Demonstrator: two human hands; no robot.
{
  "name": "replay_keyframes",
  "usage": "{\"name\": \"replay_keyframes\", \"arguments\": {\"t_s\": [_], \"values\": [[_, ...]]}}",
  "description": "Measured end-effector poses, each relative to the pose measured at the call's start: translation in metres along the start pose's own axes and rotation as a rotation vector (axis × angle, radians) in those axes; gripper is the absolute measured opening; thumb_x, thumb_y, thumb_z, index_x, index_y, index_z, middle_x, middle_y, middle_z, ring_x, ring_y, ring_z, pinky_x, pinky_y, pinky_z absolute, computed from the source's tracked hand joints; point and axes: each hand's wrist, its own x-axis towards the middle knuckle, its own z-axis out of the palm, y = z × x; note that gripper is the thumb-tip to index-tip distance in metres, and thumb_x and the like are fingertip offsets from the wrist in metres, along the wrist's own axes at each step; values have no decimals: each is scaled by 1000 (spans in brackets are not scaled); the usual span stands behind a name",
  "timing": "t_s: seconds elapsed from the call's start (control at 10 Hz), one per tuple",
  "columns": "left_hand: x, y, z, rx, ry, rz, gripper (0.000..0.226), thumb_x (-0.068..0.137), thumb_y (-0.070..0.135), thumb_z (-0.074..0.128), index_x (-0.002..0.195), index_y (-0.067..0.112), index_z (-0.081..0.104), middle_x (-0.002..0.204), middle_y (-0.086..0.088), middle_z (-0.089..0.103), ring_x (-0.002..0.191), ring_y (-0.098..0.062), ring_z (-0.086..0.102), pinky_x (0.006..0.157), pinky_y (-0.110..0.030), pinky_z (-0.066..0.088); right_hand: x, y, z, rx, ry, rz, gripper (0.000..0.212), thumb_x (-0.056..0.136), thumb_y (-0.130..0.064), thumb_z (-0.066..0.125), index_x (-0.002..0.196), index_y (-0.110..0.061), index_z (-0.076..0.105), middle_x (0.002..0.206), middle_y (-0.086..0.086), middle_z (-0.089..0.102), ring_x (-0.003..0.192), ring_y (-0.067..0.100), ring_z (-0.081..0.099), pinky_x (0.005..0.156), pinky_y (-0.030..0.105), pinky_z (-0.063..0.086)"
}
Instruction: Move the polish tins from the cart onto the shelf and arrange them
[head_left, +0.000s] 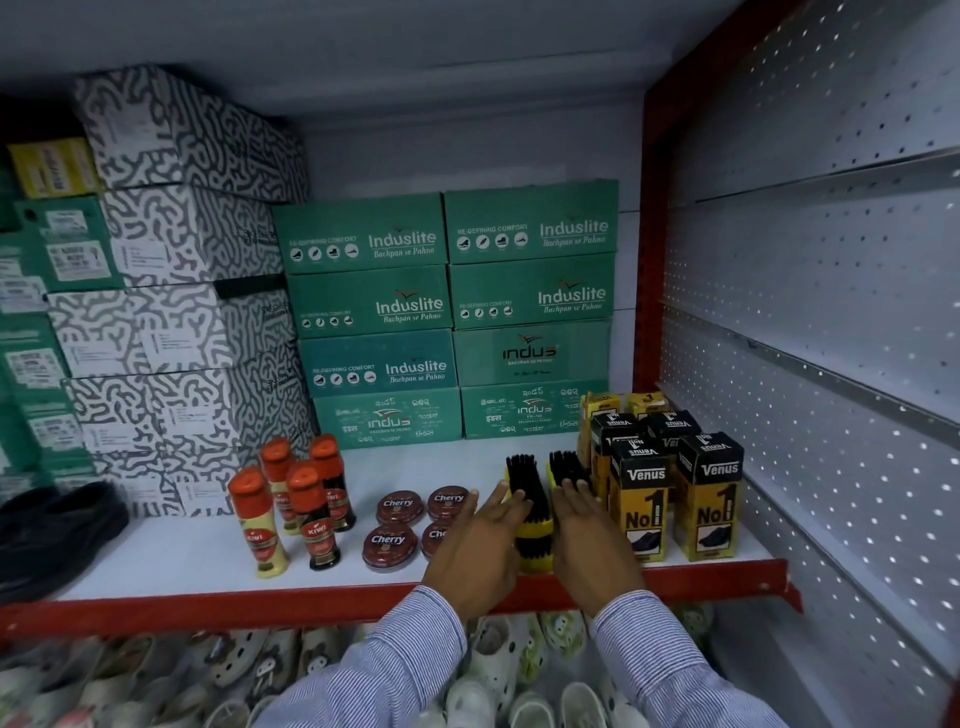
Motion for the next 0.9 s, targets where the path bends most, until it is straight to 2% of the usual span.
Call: {"name": "replay_keyframes", "arguments": {"t_s": [0.1, 0.2, 0.3, 0.4, 0.5, 0.6, 0.7, 0.8, 0.9], "values": [[-2, 5, -4, 78, 51, -6, 78, 87, 15, 47, 160, 18, 17, 171, -2, 10, 158, -23, -5, 128, -54, 3, -5, -2, -10, 22, 104, -70, 70, 88, -2, 45, 155, -13, 25, 165, 5, 22, 154, 19, 13, 126, 34, 14], [1, 14, -10, 145, 148, 6, 82, 85, 20, 44, 160, 16, 13, 171, -3, 2, 156, -29, -12, 126, -59, -1, -11, -4, -33, 8, 303, -127, 67, 89, -5, 42, 153, -15, 29, 164, 2, 24, 153, 18, 15, 125, 34, 11], [14, 32, -14, 208, 267, 50, 83, 83, 25, 45, 159, 12, 16, 170, -7, 4, 156, -33, -9, 124, -59, -5, -13, 6, -58, -53, 431, -111, 70, 86, -10, 31, 155, -15, 22, 166, 3, 13, 155, 21, 0, 126, 44, 8], [33, 59, -16, 189, 303, 87, 86, 82, 24, 45, 160, 11, 10, 170, -7, 0, 156, -33, -11, 122, -59, -9, -10, 29, -72, -95, 462, 13, 71, 88, -17, 32, 157, -16, 13, 167, 6, 5, 155, 26, -6, 126, 50, 5], [50, 82, -11, 189, 280, 130, 80, 87, 25, 39, 160, 10, 10, 170, -7, 3, 156, -32, -10, 123, -62, -6, -10, 59, -76, -139, 434, 117, 69, 89, -27, 19, 156, -14, 14, 167, 9, 7, 154, 30, -2, 125, 52, 4], [63, 94, -4, 217, 218, 152, 77, 87, 29, 36, 159, 10, 17, 170, -6, 11, 156, -31, -5, 123, -63, -4, -10, 80, -77, -144, 361, 176, 69, 89, -27, 13, 154, -7, 21, 164, 13, 20, 154, 32, 9, 125, 53, 8], [67, 96, 1, 223, 159, 140, 76, 89, 31, 37, 160, 11, 15, 170, -4, 10, 157, -29, -7, 123, -62, -7, -10, 87, -72, -155, 320, 178, 63, 91, -22, 28, 150, -2, 31, 159, 17, 34, 150, 33, 24, 123, 55, 19], [67, 100, -1, 211, 141, 125, 78, 86, 34, 27, 160, 11, 15, 170, -3, 9, 157, -27, -8, 125, -63, -4, -11, 87, -72, -171, 307, 152, 61, 90, -19, 34, 149, -3, 33, 158, 16, 36, 150, 33, 26, 123, 54, 20], [66, 102, -3, 203, 161, 118, 80, 84, 35, 25, 159, 11, 16, 170, -5, 11, 157, -27, -8, 124, -65, -2, -10, 86, -71, -143, 348, 155, 62, 91, -21, 29, 150, -4, 31, 159, 16, 34, 150, 32, 24, 123, 53, 19]]}}
